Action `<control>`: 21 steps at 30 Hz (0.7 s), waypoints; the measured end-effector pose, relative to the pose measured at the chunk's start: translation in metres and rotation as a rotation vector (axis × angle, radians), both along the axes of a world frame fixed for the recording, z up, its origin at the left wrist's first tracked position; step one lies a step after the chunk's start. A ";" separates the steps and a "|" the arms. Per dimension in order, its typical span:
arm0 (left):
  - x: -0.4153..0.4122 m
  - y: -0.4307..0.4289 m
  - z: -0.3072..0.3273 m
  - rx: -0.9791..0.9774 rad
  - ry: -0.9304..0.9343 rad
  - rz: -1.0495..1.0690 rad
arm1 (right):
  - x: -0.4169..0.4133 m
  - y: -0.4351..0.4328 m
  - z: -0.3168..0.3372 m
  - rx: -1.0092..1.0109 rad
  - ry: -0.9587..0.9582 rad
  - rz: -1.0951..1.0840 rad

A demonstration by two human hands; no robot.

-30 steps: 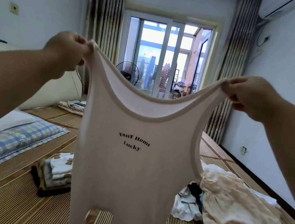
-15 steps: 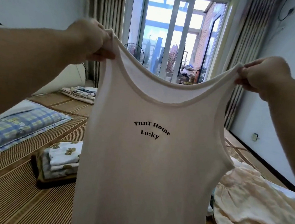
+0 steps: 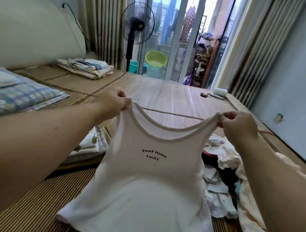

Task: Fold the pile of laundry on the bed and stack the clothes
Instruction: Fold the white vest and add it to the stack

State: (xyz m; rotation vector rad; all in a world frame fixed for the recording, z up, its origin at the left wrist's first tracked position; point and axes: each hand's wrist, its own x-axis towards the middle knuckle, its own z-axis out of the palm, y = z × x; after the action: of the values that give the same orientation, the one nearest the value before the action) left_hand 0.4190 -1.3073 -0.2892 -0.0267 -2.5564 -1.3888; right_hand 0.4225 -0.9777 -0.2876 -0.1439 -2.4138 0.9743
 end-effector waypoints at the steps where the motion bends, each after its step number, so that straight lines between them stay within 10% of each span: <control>1: 0.006 -0.005 -0.015 -0.020 -0.027 -0.016 | 0.009 0.001 -0.012 0.020 -0.037 0.023; 15: 0.134 -0.062 -0.168 -0.772 -0.553 -0.201 | 0.185 0.006 -0.175 0.363 -0.686 0.277; 21: 0.127 -0.028 -0.175 -0.747 -0.279 -0.100 | 0.176 -0.038 -0.191 0.420 -0.261 0.113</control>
State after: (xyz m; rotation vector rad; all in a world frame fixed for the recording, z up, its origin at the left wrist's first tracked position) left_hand 0.5460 -1.3357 -0.4638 -0.0919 -3.1914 -0.4052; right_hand 0.5985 -1.0157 -0.4782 0.0194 -2.8353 0.4977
